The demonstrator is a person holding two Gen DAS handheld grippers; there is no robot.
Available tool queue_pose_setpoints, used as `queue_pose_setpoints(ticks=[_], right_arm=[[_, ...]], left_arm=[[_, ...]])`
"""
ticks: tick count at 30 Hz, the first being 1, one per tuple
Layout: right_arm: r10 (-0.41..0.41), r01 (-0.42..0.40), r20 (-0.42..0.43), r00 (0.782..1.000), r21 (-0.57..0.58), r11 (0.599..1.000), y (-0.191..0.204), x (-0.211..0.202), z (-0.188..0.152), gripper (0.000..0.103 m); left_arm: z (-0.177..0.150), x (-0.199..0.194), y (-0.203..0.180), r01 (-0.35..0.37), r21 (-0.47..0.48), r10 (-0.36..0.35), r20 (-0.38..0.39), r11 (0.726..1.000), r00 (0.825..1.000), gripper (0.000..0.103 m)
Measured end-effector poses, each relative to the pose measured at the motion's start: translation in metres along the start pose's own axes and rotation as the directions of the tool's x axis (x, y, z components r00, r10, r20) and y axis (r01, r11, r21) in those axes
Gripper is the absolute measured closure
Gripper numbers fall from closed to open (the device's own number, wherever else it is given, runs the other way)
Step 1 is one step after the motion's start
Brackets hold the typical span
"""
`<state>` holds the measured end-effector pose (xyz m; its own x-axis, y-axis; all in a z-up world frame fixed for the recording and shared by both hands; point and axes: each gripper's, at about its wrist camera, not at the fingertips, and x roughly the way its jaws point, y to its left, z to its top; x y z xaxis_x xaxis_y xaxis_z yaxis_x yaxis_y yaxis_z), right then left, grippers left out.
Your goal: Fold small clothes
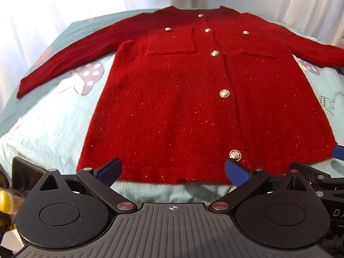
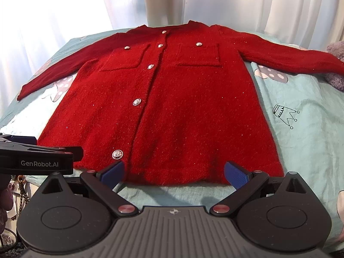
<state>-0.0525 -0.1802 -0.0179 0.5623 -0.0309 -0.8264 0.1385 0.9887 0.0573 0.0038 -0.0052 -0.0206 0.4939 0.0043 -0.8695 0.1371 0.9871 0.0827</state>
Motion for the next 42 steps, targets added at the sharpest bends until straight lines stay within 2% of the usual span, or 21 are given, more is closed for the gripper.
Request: queue_pose_setpoints(ticks=[9,23,28,31,35,39,42], right_arm=[[0.038,-0.038,0.032,0.999,0.004,0.999,-0.005,0.001,-0.004,0.004],[0.109,-0.111,0.027,0.994,0.077,0.991,-0.015,0.005,-0.001,0.004],[0.15,-0.15,0.011,0.989,0.118,0.982,-0.019,0.01,0.001,0.004],[0.199,-0.201,0.03,0.98,0.145,0.969,-0.025,0.011,0.004,0.004],[0.251,-0.271,0.124,0.96,0.19,0.944,-0.041,0.01,0.011,0.004],[0.211,-0.278,0.317,0.925,0.185,0.942,-0.071,0.008,0.025,0.004],[0.141,-0.222,0.371,0.918,0.184,0.958,-0.105,0.022,0.051,0.004]], left_arm=[[-0.001,0.005,-0.001,-0.003,0.0,0.003,-0.018,1.0,1.0,0.0],[0.001,0.01,-0.001,0.001,-0.003,-0.001,-0.032,1.0,0.999,0.0],[0.002,0.013,-0.001,0.003,-0.005,-0.003,-0.038,1.0,0.999,0.0],[0.004,0.016,-0.001,0.005,-0.009,-0.006,-0.044,1.0,0.999,0.0],[0.009,0.017,0.005,0.02,-0.032,-0.021,-0.033,0.999,0.999,0.0],[0.025,0.017,0.011,0.027,-0.056,-0.026,0.02,0.998,0.999,0.0],[0.043,0.027,0.015,0.04,-0.076,-0.035,0.057,0.996,0.998,0.0]])
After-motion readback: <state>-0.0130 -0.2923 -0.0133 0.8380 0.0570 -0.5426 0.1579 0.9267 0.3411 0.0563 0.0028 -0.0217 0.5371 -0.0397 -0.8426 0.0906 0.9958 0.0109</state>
